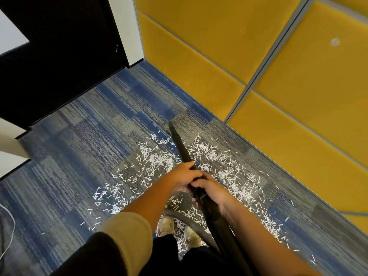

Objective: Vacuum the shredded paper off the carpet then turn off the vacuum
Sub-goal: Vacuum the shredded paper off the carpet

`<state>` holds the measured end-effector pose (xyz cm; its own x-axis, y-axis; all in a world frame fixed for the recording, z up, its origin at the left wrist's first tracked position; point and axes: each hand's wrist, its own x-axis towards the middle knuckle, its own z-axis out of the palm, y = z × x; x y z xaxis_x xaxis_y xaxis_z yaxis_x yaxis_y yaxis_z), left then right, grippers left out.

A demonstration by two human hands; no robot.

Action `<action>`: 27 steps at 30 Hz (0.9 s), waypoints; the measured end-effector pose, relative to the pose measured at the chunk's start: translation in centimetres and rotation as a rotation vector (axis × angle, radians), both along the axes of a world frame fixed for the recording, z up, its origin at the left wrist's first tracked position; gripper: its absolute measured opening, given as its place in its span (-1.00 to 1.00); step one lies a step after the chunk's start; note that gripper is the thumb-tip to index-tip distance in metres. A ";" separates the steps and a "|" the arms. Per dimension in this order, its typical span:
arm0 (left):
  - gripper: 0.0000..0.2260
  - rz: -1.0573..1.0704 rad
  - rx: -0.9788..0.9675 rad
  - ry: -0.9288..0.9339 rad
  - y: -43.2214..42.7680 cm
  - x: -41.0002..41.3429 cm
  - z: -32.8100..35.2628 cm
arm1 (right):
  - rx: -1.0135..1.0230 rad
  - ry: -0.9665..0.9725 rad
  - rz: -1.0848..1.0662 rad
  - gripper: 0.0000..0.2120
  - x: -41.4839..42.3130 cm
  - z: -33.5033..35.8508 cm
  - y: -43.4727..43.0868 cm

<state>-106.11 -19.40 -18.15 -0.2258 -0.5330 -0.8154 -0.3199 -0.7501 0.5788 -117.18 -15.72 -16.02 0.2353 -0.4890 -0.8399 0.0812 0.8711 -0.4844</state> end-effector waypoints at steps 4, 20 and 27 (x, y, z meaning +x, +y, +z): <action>-0.45 0.004 0.045 0.044 0.2 0.0 0.1 | 0.010 0.000 0.017 -0.75 -0.2 0.2 0.4; -0.35 -0.014 0.195 0.033 5.4 -0.5 -0.2 | 0.041 -0.012 0.163 -0.76 -2.0 1.4 5.8; -0.50 0.013 0.143 0.017 5.9 -0.6 -0.1 | 0.048 -0.020 0.182 -0.80 -2.0 1.5 5.8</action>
